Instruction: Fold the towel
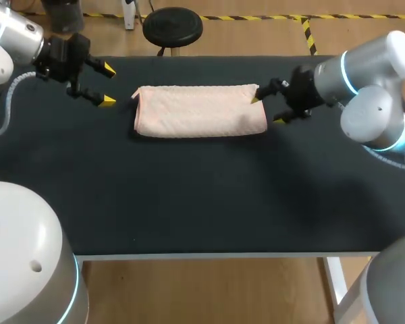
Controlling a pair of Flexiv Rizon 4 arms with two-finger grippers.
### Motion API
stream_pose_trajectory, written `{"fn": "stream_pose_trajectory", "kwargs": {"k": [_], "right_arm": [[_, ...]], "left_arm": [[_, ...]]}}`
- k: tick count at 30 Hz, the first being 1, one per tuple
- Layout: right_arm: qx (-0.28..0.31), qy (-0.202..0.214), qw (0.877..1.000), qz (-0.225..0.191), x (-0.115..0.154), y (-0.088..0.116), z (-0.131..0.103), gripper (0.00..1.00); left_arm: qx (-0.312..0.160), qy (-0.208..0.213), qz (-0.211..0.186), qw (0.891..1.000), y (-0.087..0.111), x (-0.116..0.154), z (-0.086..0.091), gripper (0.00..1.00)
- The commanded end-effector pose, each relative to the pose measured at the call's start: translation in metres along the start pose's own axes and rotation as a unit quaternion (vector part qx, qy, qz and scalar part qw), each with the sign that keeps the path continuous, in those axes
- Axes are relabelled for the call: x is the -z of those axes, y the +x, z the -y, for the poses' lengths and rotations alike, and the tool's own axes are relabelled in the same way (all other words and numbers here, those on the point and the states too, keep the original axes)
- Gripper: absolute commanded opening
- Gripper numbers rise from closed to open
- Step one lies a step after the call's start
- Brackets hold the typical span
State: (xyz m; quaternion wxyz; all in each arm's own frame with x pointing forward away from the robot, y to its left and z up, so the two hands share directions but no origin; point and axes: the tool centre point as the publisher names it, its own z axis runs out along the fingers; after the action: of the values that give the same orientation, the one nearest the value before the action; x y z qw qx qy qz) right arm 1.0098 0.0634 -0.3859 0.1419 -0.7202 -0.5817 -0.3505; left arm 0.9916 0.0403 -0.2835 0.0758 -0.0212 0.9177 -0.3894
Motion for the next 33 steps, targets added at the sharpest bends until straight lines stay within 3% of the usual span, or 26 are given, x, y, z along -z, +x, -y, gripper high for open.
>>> {"fn": "stream_pose_trajectory", "kwargs": {"k": [1,8,15,33], "right_arm": [[0.035,0.020,0.999,-0.001,-0.012,0.000,-0.013,1.00],[0.069,0.037,0.997,-0.004,-0.019,-0.006,-0.024,1.00],[0.104,0.070,0.991,-0.041,-0.030,-0.007,-0.030,1.00],[0.114,0.075,0.989,-0.058,-0.040,-0.005,-0.034,1.00]], "left_arm": [[-0.001,0.001,0.001,1.000,0.001,0.000,-0.001,1.00],[-0.001,0.001,0.001,1.000,0.001,0.000,-0.001,1.00],[-0.001,0.001,0.001,1.000,0.001,0.000,-0.001,1.00],[-0.001,0.001,0.001,1.000,0.001,0.000,-0.001,1.00]]}}
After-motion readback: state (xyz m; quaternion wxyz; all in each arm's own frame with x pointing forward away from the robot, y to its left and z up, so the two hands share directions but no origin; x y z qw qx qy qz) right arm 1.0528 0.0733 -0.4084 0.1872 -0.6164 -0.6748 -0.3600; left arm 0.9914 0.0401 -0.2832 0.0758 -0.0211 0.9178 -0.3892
